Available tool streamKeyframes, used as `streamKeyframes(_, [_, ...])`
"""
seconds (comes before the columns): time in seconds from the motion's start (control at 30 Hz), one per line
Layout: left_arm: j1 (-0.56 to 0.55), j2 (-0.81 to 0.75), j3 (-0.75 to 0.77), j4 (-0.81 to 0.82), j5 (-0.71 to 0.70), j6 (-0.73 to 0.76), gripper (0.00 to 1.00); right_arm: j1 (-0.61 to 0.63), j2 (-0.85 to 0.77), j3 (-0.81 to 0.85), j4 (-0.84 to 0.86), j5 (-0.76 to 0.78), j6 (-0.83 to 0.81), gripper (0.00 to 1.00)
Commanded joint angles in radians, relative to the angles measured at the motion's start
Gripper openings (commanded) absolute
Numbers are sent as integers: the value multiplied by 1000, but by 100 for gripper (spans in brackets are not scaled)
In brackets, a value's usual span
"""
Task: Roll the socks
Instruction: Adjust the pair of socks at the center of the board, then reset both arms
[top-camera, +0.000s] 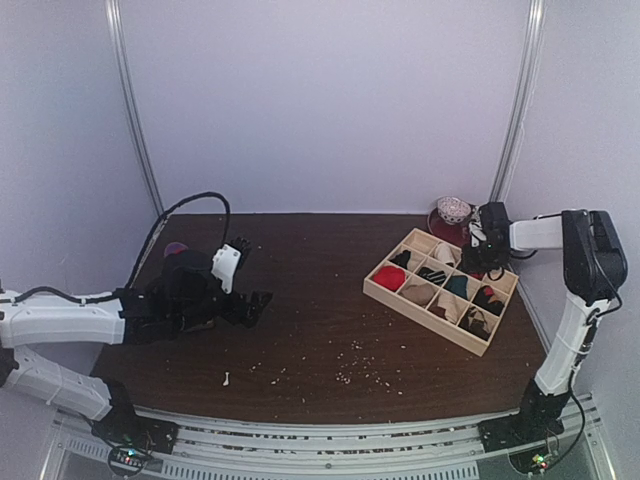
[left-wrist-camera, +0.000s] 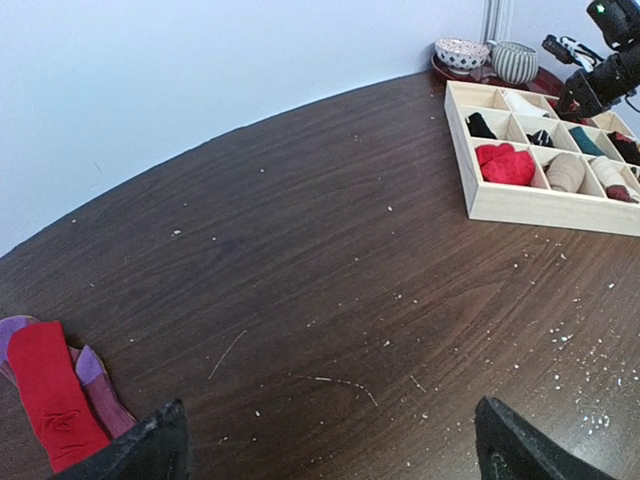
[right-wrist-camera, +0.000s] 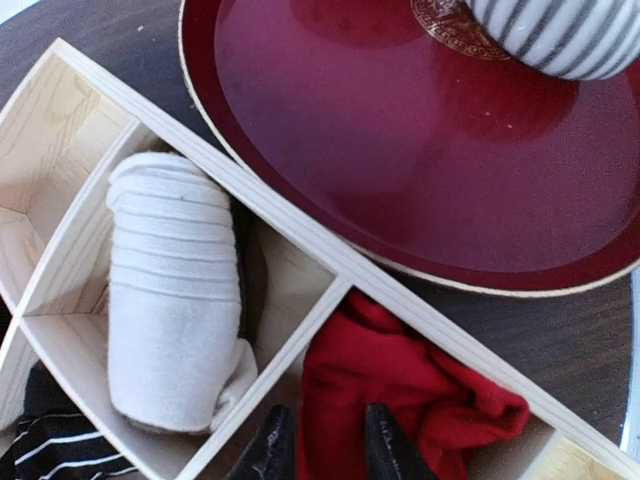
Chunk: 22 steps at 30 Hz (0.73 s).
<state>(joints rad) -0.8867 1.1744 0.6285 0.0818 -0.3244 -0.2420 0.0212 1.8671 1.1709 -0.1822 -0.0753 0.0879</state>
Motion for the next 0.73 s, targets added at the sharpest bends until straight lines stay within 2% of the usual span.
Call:
streamKeyframes(0.0, [11,-76,24,2,-66,-6,98,-9,-162,-31,-4,10,20,28])
streamKeyframes(0.2, [20,-124,61,-35,-108,-89,98,-5,-323,-40,-58,-64,44,38])
streamKeyframes(0.3, [20,-136,84,-62,-207,-189,98,1,-399,-86,-50,-100,63,43])
streamKeyframes(0.43, [20,-139,143,-187,-337,-356,98,26,-483,-132,-50,-119,83,45])
streamKeyframes(0.57, [19,-139,153,-203,-401,-376,98,92,-517,-137,-72,-111,94,46])
streamKeyframes(0.7, [20,-147,158,-192,-402,-349,98,216,-525,-129,-77,-73,110,50])
